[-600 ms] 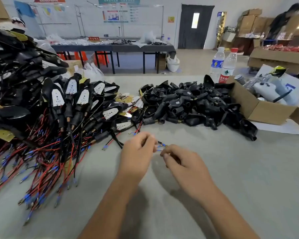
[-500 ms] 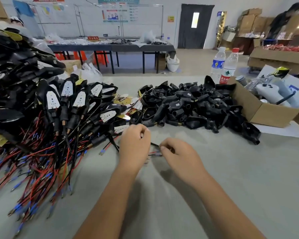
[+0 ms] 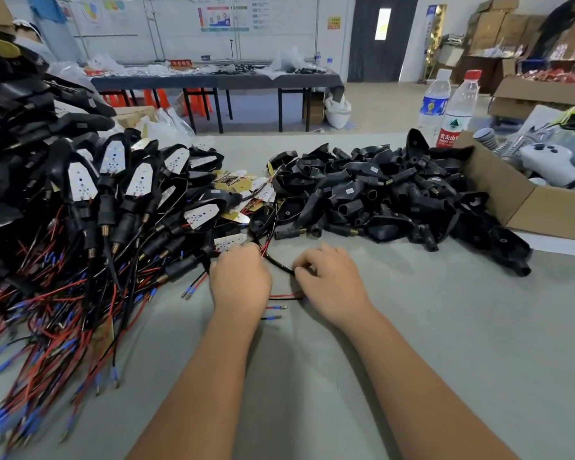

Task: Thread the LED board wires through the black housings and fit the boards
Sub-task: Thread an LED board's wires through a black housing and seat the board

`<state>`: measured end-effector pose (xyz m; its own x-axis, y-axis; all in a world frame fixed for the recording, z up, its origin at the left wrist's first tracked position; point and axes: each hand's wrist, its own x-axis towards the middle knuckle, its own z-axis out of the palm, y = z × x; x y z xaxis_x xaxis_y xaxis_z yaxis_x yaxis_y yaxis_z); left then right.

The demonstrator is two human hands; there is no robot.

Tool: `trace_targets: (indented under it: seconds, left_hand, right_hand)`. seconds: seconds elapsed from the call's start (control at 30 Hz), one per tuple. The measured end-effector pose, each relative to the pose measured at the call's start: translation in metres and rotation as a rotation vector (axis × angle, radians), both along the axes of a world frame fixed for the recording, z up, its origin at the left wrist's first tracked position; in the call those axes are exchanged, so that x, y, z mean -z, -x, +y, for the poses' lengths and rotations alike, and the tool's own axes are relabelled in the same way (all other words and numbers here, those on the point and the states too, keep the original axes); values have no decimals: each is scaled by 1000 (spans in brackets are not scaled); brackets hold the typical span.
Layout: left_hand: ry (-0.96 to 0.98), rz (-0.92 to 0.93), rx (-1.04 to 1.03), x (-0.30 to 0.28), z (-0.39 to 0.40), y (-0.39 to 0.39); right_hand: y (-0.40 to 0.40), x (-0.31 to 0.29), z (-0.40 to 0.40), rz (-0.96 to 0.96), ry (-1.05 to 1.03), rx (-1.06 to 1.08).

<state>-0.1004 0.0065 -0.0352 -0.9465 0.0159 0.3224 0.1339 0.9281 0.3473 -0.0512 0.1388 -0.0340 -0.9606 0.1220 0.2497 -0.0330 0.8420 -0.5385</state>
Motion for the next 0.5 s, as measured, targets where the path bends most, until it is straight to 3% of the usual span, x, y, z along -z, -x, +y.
trace_targets:
  seconds: [0.1,0.23,0.33,0.4,0.5]
  left_hand:
    - [-70,24,0,-1,-2,-4]
    - [-573,17,63,-13,-4,-10]
    - [-832,-31,264,-21,-1,-18]
    - [-844,-120,405,-23,2,-24]
    - [-845,-320,640,-26,4,-32]
  right_hand:
    - [-5,-1,4,0,302,-17]
    - [-9,-1,6,7,504,61]
    - [-8,-4,5,15,773,104]
    - [-6,-9,7,9,1011,94]
    - [-3,-15,13,-13,1189,69]
